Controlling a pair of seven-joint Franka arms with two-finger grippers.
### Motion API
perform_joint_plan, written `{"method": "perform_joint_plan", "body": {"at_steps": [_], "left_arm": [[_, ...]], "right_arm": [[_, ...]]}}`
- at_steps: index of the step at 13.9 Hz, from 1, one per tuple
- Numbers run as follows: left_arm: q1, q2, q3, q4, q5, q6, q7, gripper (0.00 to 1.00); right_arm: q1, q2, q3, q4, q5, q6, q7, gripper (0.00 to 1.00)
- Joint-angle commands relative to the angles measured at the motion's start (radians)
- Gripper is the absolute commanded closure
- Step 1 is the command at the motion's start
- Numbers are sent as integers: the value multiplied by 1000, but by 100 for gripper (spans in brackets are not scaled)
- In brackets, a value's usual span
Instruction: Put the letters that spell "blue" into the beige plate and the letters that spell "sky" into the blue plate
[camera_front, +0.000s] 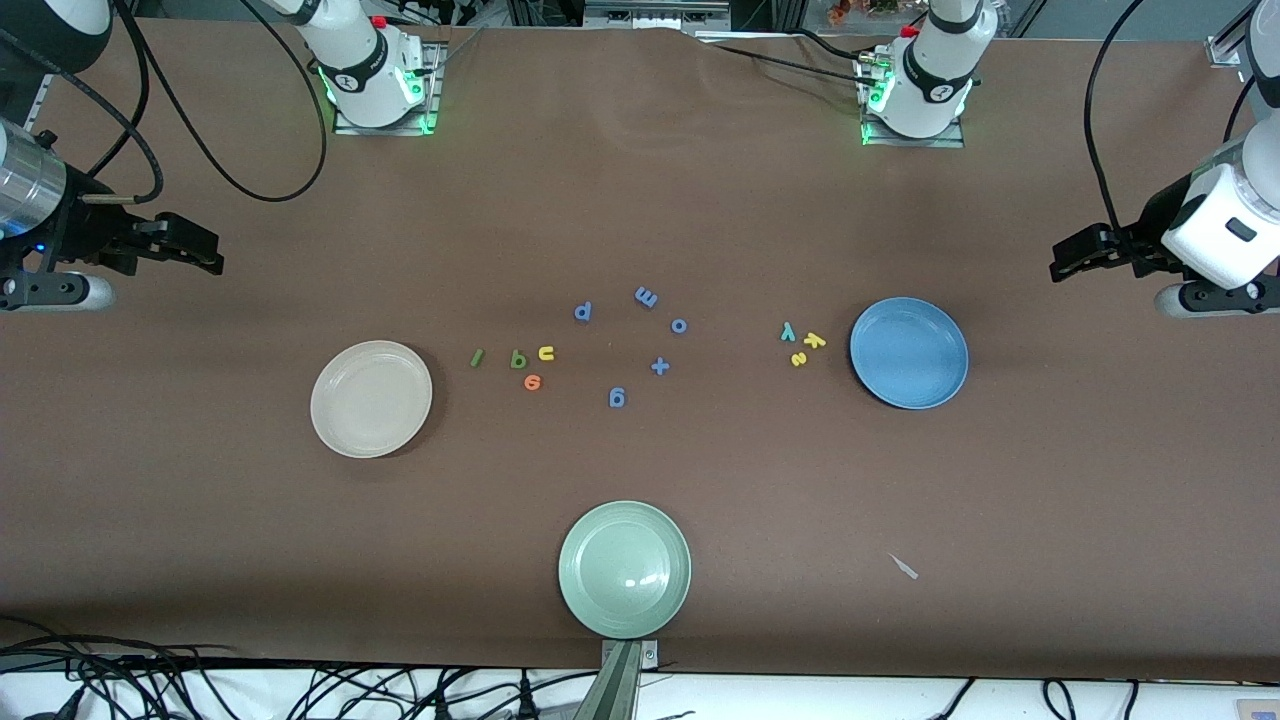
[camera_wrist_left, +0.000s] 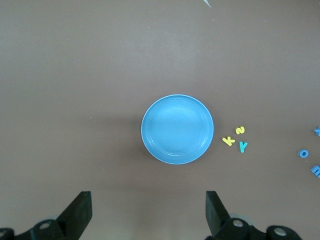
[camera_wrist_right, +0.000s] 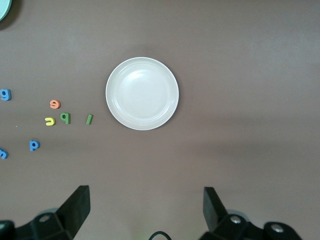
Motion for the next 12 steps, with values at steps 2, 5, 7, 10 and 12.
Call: {"method": "perform_joint_plan", "body": {"at_steps": [2,5,7,10,12], "left_arm": [[7,11,-2,25,7,-22,-5,0],[7,8,-1,33,7,-23,-1,0],[5,8,-2,33,7,-23,-7,0],[3,8,-2,33,7,-25,4,0],[-4,9,-4,28,7,-32,7,0]], "right_arm": [[1,-18,5,2,-7,-5,-2,0],[1,-13,2,2,-7,-5,-16,0],[1,-12,3,2,-5,-4,-14,0],[3,-4,3,-6,-5,-1,-13,0],[6,8,3,-7,-5,1,-13,0]]}}
